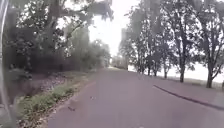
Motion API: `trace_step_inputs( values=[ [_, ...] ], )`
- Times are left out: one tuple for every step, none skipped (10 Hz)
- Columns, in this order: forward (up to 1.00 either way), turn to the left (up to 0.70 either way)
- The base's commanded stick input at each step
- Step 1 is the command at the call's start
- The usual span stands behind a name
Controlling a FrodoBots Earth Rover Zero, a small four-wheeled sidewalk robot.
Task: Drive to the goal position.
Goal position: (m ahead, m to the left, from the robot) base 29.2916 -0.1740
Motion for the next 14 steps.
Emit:
trace_step_inputs(
  values=[
    [0.70, 0.00],
    [0.70, 0.01],
    [0.70, 0.01],
    [0.70, 0.01],
    [0.70, 0.01],
    [0.70, 0.01],
    [0.70, 0.01],
    [0.70, 0.01],
    [0.70, 0.01],
    [0.70, 0.01],
    [0.70, 0.01],
    [0.70, 0.01],
    [0.70, -0.04],
    [0.70, -0.29]
  ],
)
